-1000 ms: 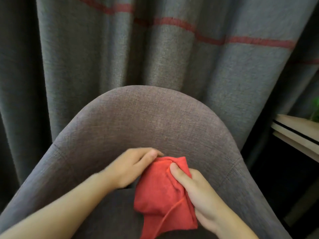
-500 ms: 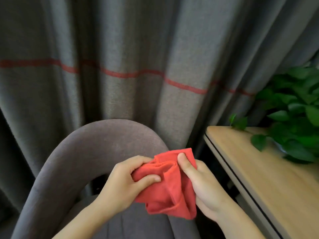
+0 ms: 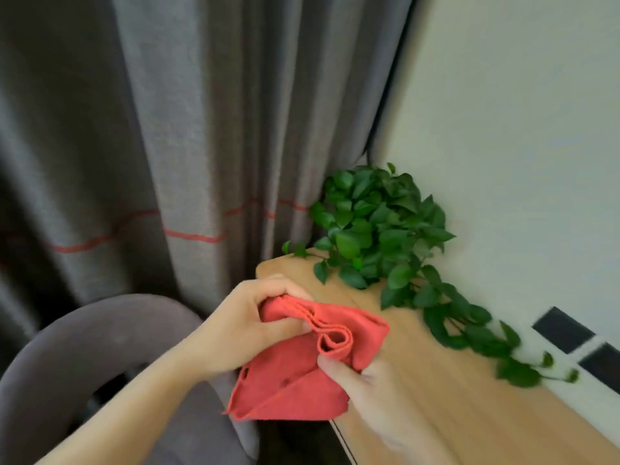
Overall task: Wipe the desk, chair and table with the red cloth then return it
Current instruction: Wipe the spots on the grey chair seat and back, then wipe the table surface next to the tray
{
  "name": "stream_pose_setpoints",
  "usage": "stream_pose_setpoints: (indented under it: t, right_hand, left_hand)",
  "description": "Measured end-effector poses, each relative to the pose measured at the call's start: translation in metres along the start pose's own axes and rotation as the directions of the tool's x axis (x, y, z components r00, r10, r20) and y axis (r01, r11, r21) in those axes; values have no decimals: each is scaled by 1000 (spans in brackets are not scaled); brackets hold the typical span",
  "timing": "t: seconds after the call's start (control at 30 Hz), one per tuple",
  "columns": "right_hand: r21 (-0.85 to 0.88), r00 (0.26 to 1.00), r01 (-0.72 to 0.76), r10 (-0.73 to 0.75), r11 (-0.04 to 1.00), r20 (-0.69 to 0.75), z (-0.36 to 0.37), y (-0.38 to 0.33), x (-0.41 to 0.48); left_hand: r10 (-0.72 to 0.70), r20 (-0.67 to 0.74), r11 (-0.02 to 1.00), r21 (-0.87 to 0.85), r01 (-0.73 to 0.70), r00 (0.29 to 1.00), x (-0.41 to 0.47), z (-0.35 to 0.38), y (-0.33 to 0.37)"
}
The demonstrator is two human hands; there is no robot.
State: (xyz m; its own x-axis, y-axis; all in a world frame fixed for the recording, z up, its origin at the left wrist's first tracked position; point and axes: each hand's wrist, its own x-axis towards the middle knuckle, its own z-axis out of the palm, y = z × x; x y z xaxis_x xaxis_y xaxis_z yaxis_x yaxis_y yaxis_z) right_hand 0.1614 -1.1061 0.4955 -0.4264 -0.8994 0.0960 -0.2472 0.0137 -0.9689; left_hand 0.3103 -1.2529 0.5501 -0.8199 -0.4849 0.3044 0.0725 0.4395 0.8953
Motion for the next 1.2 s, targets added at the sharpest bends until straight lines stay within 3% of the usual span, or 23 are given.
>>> stream_pose_setpoints:
  t: [0.2, 0.33, 0.47, 0.6, 0.7, 0.83, 0.9, 1.03, 1.2]
  right_hand:
    - [-57, 997, 1, -6, 998, -79, -103, -36, -56]
    - [-139, 982, 26, -52, 990, -183, -147, -43, -97]
    - [-160, 964, -51, 7, 986, -266, -165, -41, -156]
    - [-191, 891, -219, 116, 957, -439, -167, -28, -231]
    - [-150, 771, -338, 182, 929, -610, -155, -24, -292]
    - [22, 533, -374, 235, 927, -812, -137, -32, -367]
    - [132, 395, -322, 260, 937, -881, -125, -38, -403]
    - [288, 41, -126, 295, 949, -955, -98, -41, -474]
    - [319, -174, 71, 327, 945, -929, -84, -41, -550]
  left_hand:
    - [76, 198, 974, -224, -30, 977, 33, 85, 47]
    - [112, 259, 978, -201, -60, 959, 33, 138, 52]
    - [54, 400, 952, -297, 73, 915, 25, 182, 45]
    - [-65, 603, 913, -285, 291, 795, 10, 240, 17]
    - [-89, 719, 901, -237, 363, 689, -3, 290, 0]
    - [-91, 841, 878, -184, 441, 533, -31, 356, -6]
    - [-105, 893, 865, -135, 483, 438, -50, 384, -6]
    - [-140, 951, 895, 2, 446, 276, -96, 434, -4]
    - [-181, 979, 960, 155, 234, 91, -135, 482, 11]
